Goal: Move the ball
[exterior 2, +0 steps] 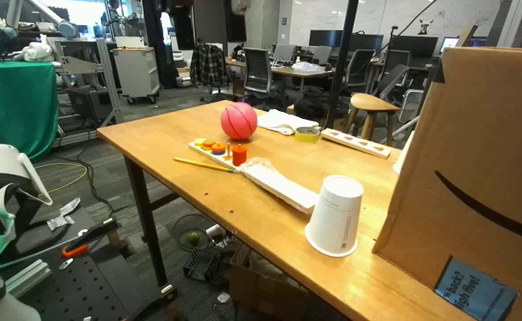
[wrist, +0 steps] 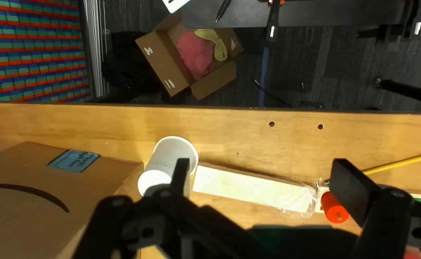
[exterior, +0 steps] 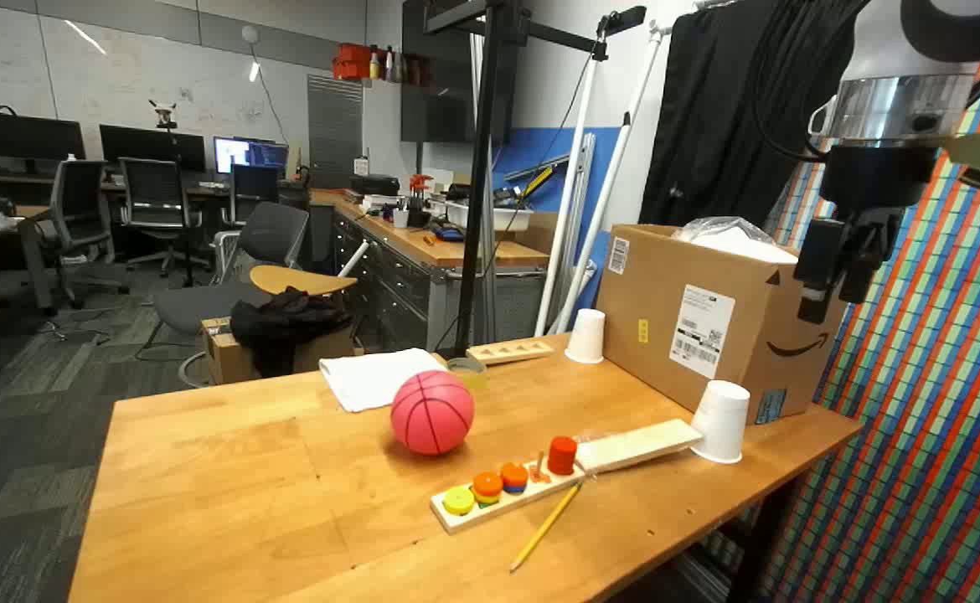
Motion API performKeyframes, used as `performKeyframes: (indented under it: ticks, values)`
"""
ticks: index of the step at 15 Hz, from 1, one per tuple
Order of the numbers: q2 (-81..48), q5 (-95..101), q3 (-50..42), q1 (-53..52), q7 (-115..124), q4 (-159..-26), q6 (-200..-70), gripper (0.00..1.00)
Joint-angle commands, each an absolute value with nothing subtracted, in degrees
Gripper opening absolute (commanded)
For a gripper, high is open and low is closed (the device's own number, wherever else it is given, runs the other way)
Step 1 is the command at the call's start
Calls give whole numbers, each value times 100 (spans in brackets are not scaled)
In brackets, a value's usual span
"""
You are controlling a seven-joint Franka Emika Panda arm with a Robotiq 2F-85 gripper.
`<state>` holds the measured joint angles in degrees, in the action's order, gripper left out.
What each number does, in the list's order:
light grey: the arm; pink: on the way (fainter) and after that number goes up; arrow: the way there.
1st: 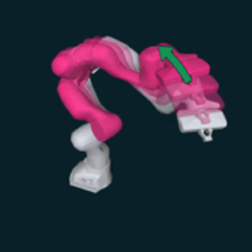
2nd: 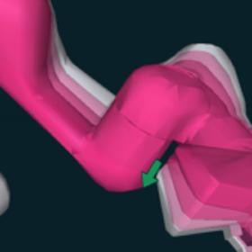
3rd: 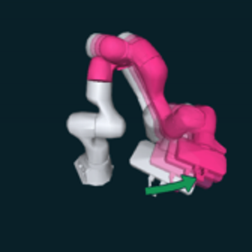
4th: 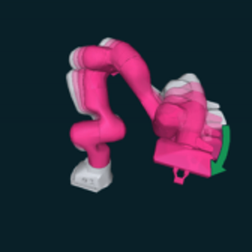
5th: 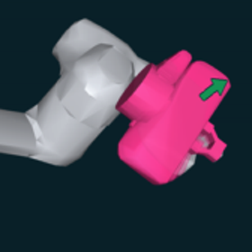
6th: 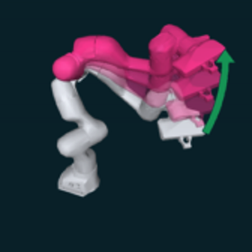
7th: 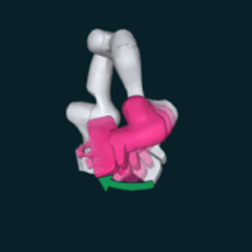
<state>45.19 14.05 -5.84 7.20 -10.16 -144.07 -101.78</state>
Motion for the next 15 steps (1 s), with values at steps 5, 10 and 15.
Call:
performKeyframes:
  ticks: [5,10,15]
  values:
    - [4555,1448,-642,634,-969,-14304,-10150,100]
    - [4555,1448,-642,634,-969,-14303,-10150,100]
    - [4555,1448,-642,634,-969,-14302,-10150,100]
